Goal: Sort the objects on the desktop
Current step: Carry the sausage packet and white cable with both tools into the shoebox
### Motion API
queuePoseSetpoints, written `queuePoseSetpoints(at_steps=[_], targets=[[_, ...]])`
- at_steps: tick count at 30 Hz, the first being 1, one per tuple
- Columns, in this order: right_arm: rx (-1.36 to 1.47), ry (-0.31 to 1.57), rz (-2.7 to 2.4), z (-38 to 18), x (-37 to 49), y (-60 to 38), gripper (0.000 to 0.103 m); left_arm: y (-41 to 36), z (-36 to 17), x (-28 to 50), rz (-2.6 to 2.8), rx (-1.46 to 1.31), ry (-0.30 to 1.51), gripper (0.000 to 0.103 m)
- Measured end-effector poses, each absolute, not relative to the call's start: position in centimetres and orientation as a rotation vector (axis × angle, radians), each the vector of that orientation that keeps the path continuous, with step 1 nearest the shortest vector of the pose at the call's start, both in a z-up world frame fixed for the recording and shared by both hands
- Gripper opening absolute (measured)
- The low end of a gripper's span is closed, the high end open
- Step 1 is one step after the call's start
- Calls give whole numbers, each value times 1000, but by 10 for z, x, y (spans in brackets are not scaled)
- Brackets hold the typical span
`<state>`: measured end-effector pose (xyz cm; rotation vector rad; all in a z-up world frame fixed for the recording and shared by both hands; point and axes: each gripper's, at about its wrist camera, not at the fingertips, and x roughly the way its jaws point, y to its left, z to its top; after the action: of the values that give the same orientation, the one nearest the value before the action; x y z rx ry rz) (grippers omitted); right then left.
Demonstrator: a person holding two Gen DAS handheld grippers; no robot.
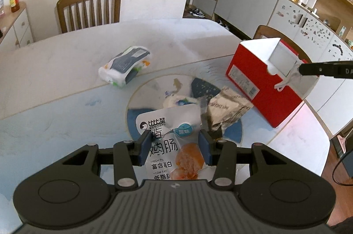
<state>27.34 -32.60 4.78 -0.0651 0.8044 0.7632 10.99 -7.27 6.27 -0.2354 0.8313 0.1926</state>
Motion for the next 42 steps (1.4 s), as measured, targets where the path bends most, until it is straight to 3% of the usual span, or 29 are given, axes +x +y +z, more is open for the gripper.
queuePoseSetpoints(at_steps=[22, 42], targets=[[-32, 744, 768, 61, 336, -386, 13, -146, 87, 211, 111, -140, 821, 45], [-50, 777, 731, 26, 403, -442, 13, -239, 90, 340, -20, -49, 836, 45]])
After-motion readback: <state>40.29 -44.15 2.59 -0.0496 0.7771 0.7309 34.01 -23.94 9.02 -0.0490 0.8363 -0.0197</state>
